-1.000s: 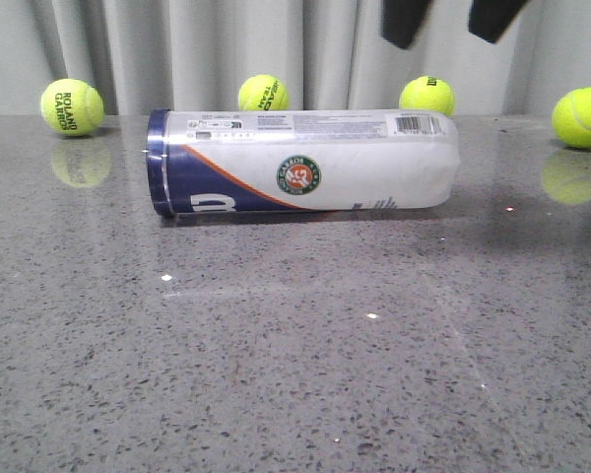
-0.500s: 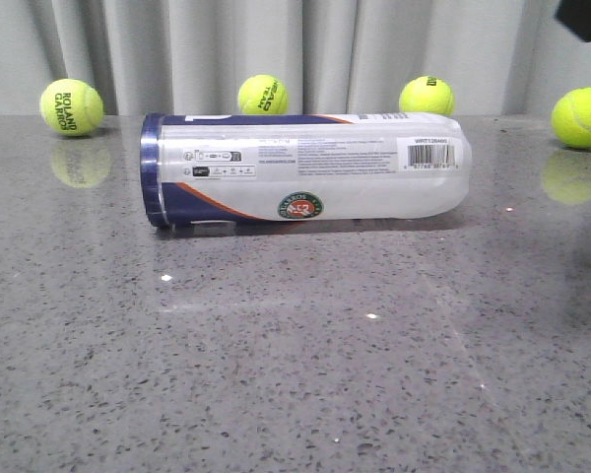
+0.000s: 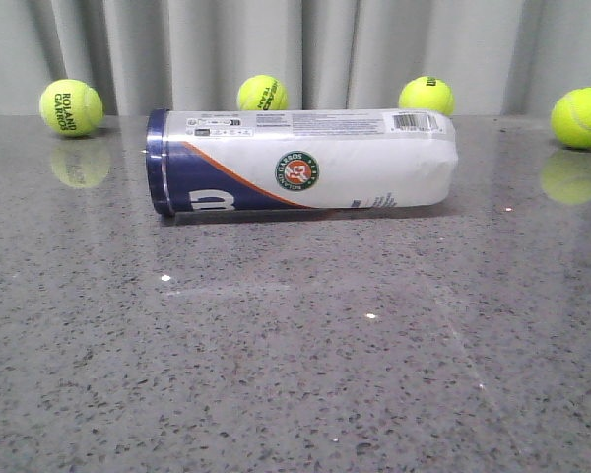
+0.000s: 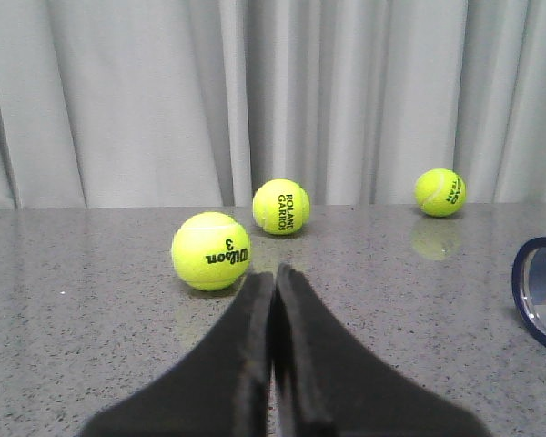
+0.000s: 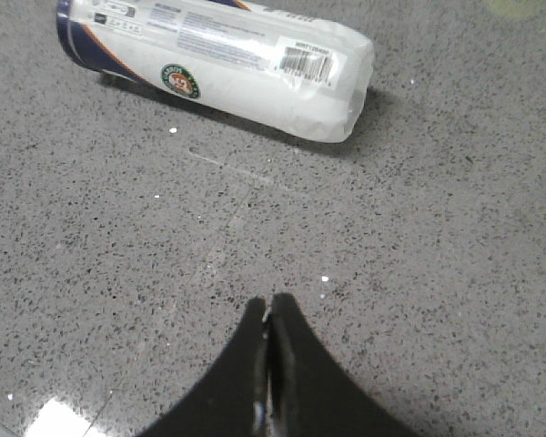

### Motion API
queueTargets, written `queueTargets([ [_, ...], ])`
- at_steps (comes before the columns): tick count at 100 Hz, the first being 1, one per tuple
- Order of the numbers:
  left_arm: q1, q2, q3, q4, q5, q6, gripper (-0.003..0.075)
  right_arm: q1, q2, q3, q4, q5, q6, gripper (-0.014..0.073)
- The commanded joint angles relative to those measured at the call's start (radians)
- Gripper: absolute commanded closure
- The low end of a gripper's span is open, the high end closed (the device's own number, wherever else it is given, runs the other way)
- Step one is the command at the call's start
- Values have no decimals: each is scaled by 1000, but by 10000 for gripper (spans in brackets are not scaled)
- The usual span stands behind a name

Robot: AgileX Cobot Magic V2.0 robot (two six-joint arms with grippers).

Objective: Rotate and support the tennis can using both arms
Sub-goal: 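Open the right gripper and lift it away from the can, then move the left gripper to the can's navy end and grasp it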

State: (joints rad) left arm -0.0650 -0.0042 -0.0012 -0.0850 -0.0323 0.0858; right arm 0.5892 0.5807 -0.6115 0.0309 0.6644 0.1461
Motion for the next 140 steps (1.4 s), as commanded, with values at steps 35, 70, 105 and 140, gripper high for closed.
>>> queueTargets([
  [35,-1,152,-250,-76,170,-14,740,-5,-145,91,-9,-123,0,662],
  [70,-1,478,-465,-56,202,-9,223,-5,-145,91,-9,-142,0,662],
  [105,-1,792,-697,-321,499,2,153,-5,-145,91,-9,-142,0,662],
  [140,-1,1086,-807,-845,700,434,153,-5,-145,91,-9,-143,0,662],
])
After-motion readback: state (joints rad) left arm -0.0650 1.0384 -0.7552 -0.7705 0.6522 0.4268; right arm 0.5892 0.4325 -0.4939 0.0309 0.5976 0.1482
